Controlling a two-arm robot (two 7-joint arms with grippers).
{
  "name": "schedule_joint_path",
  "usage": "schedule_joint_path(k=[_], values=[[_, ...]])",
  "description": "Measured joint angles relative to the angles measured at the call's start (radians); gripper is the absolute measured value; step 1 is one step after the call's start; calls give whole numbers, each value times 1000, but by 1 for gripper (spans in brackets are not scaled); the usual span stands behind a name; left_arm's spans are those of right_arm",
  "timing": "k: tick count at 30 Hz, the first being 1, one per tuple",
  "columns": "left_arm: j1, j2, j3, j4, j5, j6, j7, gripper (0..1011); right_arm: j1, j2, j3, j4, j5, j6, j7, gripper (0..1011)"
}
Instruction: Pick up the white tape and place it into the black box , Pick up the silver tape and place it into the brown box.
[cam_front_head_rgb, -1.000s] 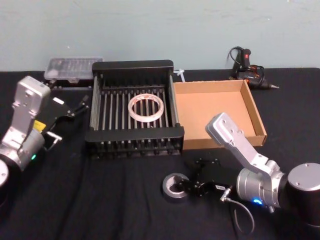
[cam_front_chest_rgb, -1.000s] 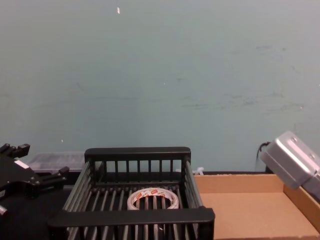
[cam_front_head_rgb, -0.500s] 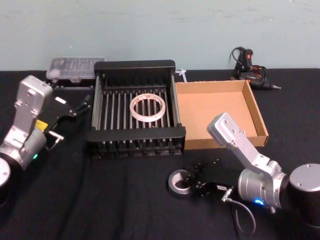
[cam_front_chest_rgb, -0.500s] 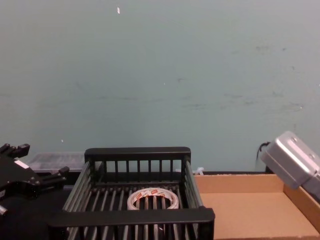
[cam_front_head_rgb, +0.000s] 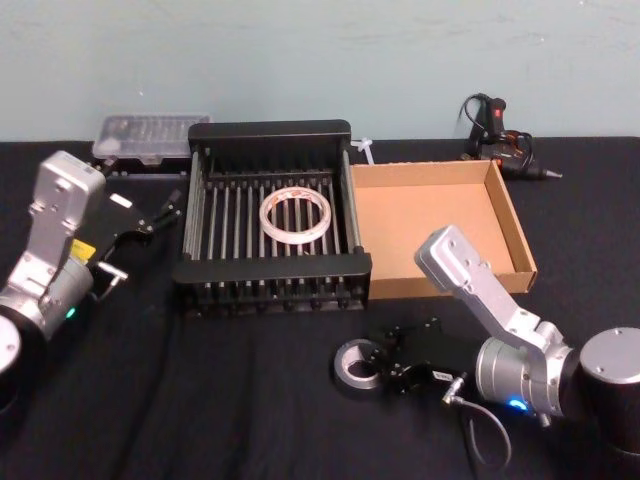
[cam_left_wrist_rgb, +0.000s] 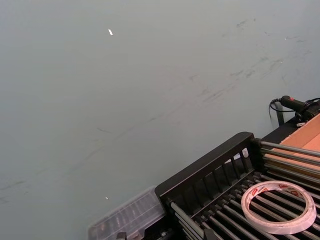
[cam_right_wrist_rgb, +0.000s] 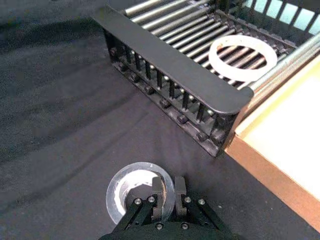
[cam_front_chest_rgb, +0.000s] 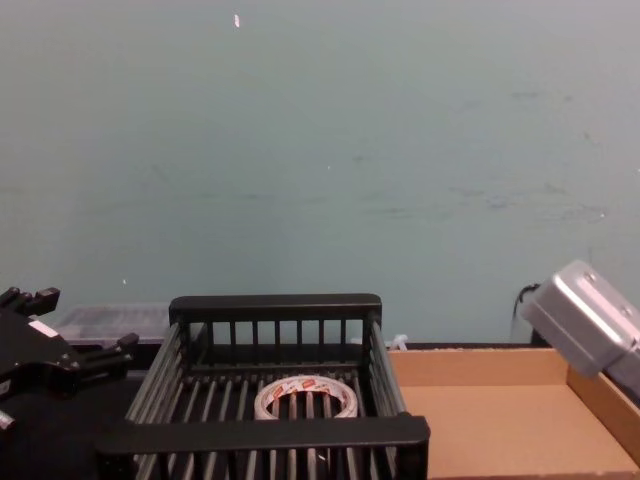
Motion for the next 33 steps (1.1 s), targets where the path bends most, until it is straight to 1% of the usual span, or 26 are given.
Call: schedule_joint_path(k=[7,13,14,24,25,33], values=[[0,0,0,0,0,0,0,1001,-10,6,5,-8,20,-41,15,157],[0,0,0,0,0,0,0,1001,-26,13,22,-25,50,-95,20,157],[0,0,0,0,0,0,0,1001,-26,13,22,-25,50,-95,20,157],[0,0,0,0,0,0,0,1001,-51,22,45,-54,101,-177,19,157],[0,0,0,0,0,0,0,1001,-51,22,45,-54,101,-177,19,157],[0,0,0,0,0,0,0,1001,-88,11,89,-74,154,-249,-16,157]])
